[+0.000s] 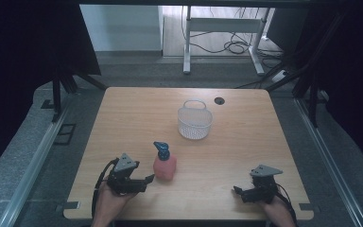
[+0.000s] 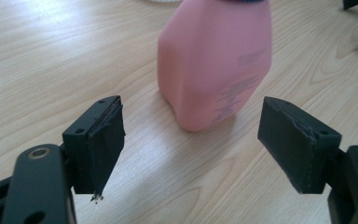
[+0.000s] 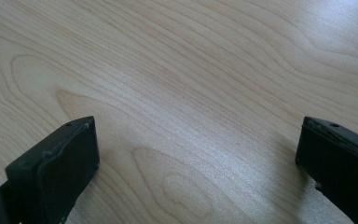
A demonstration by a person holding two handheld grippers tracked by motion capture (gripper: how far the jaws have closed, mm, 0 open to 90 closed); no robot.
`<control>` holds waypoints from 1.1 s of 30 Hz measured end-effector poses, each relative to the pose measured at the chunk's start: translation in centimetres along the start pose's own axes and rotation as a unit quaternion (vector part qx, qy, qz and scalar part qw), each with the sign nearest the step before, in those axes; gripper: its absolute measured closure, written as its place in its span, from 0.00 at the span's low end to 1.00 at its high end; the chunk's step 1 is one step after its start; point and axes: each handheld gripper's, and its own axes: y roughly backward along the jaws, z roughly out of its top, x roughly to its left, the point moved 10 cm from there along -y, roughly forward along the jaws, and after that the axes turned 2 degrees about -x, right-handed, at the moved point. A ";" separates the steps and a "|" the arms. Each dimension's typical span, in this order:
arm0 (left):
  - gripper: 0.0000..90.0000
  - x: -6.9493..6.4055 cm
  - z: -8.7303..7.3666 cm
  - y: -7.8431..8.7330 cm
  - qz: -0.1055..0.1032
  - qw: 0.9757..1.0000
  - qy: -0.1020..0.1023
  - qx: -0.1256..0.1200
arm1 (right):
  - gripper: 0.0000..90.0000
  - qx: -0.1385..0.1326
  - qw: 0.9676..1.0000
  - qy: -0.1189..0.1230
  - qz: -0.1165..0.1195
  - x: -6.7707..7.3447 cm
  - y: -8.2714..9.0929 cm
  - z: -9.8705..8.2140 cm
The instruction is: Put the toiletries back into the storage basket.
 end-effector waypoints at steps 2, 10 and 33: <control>0.26 0.0 0.1 0.0 -0.001 1.000 -0.001 -0.001 | 0.00 0.000 1.000 0.000 0.000 0.0 0.0 0.0; 0.26 -0.4 1.5 -0.3 -0.009 1.000 -0.007 -0.003 | 0.00 0.000 1.000 0.000 0.000 0.0 0.0 0.0; 0.28 -1.4 5.4 -2.2 -0.021 0.999 -0.025 -0.006 | 0.00 0.000 1.000 -0.001 0.000 0.0 0.0 0.0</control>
